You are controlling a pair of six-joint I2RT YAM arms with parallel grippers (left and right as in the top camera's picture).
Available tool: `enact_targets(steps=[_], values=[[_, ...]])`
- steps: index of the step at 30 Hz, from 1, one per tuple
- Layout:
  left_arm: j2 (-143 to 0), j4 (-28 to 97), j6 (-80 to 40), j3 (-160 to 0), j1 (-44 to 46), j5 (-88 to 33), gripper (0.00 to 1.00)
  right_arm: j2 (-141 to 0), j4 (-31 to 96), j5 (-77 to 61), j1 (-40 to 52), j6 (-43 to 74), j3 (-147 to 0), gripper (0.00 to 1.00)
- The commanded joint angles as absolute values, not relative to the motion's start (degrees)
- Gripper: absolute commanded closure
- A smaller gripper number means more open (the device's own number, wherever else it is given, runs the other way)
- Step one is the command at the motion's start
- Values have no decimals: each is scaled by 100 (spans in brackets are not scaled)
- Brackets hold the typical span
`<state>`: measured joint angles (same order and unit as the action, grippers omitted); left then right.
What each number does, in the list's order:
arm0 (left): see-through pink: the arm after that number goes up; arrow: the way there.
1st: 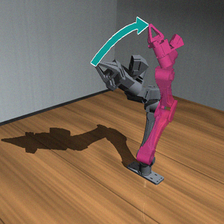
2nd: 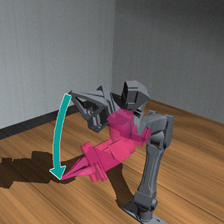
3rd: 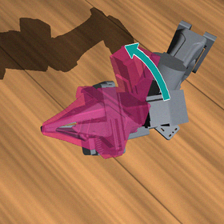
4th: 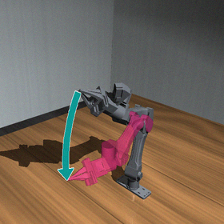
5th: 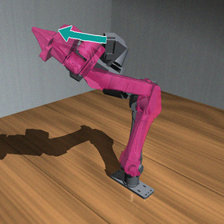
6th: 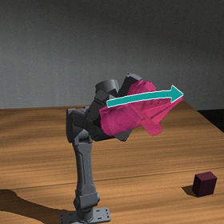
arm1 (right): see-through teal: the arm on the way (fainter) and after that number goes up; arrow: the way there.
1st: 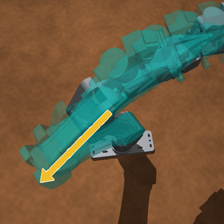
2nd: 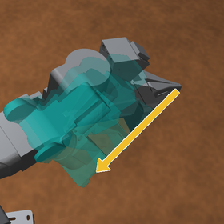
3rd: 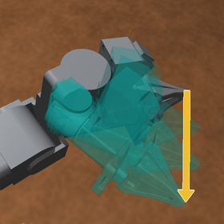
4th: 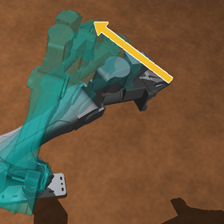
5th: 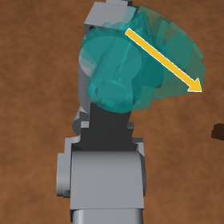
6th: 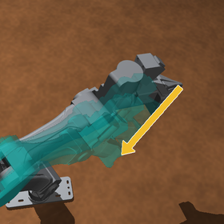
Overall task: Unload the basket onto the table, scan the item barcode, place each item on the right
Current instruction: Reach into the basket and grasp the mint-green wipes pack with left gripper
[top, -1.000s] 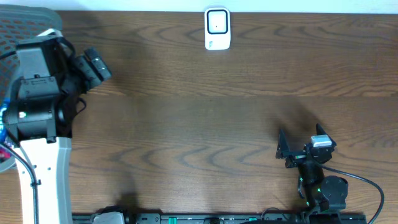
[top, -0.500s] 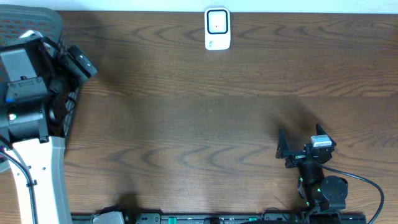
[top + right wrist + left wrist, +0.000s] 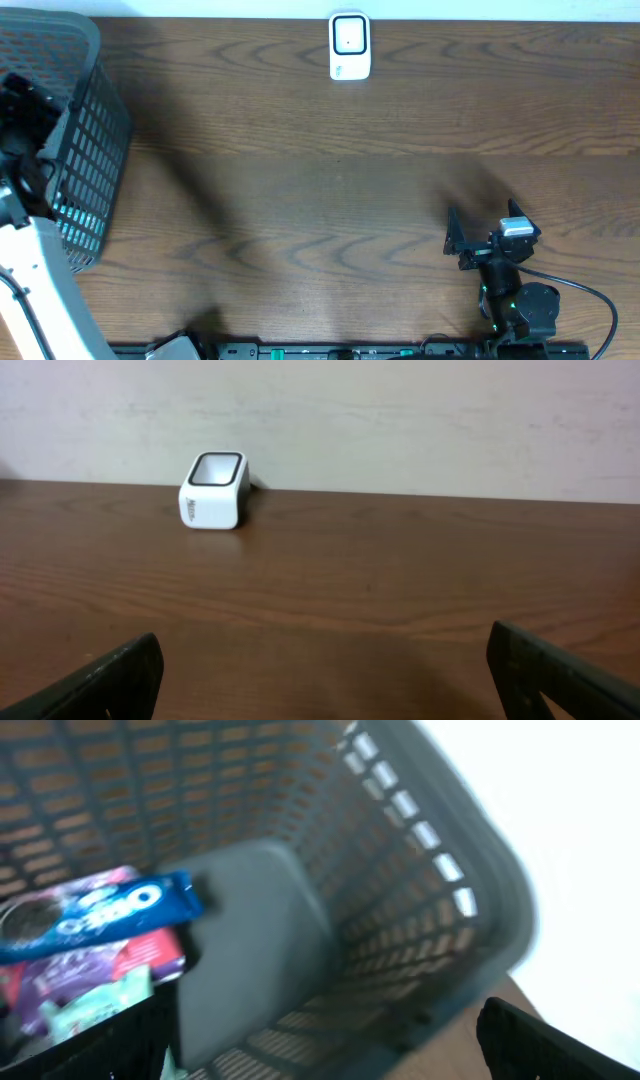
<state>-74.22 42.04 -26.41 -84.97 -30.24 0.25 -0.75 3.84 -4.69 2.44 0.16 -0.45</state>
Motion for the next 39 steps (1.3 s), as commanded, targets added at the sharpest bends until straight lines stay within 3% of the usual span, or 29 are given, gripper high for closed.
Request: enact_targets(steps=[1,9,20,39], values=[[-7575,4296,-2928,-8626,-3144,67,2,-75,403,-504,235,-47,-36,1],[-8084,3946,-2897,-8626,-3201,587,2,-78,403,-504,235,-47,-36,1],[-9041,4200,-2945,-8626,-4123,325,2,-75,403,-504,235,-49,-36,1],[-10663,5026,-3323,-8567,-4014,631,2,-75,403,-504,235,-47,-36,1]])
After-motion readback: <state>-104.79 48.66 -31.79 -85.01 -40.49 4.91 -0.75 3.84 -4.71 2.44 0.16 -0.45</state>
